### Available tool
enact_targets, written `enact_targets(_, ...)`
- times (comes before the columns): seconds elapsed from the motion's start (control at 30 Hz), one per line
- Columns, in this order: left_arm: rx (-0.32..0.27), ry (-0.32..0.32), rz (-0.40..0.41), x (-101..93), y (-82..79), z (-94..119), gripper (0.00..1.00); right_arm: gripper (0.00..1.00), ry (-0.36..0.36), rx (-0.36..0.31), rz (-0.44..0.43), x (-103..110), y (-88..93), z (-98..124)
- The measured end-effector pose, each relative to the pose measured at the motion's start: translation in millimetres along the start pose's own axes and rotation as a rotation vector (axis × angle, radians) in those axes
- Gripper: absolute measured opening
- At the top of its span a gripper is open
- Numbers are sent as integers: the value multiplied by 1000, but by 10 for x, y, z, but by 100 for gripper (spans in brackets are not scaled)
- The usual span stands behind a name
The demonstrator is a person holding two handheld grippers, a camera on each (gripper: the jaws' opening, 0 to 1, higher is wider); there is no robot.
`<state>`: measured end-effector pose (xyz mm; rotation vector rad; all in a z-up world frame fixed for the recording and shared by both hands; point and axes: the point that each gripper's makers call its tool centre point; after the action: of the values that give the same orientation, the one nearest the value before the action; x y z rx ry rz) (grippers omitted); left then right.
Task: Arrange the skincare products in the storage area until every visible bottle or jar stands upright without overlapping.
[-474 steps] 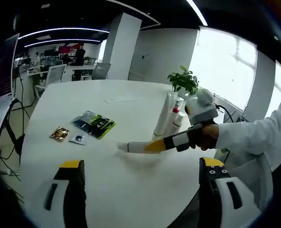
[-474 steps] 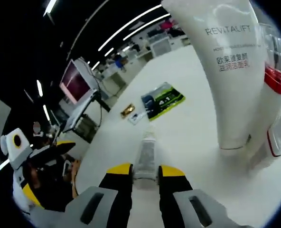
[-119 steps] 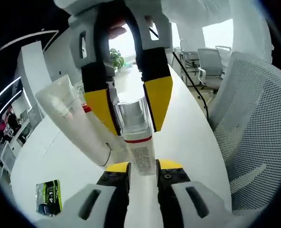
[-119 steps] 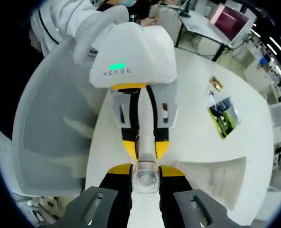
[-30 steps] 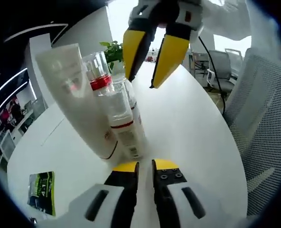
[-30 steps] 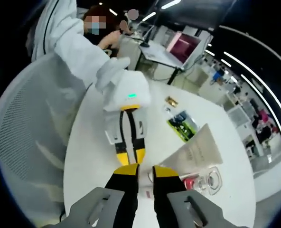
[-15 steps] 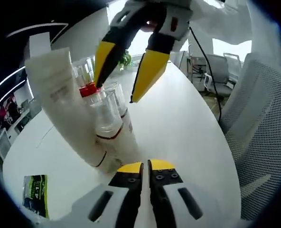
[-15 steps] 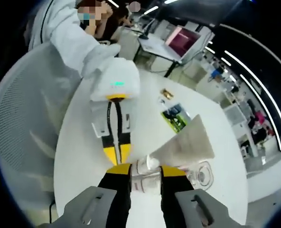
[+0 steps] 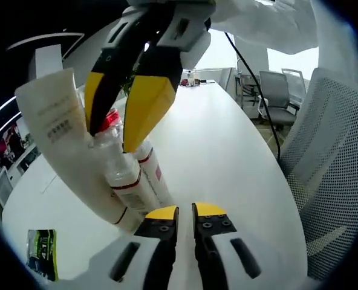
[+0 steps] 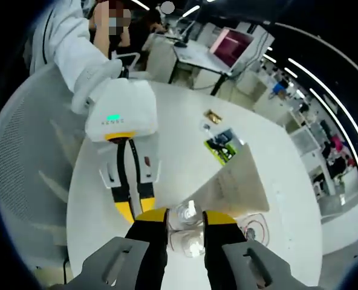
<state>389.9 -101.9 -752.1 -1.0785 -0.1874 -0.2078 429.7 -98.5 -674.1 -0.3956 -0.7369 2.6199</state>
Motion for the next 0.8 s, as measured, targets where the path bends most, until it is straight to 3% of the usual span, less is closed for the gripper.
enact_targets(0.4,-6,-36,8,47,-19,-82,17,15,-4,8,1,8,10,13)
enact_targets(0.8,10,-85,13,205,25,9,18,15,-12,14,-3,20,-7,5)
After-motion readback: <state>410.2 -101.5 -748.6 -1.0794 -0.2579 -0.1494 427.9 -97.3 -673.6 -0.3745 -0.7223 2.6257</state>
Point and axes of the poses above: the point that each gripper's makers call its tool centre point, and the gripper's own axes: z roughly backward along the fingers, x roughly to its left, y roughly out of its underside, and after that the axes turned 14 degrees about -y, right-handed
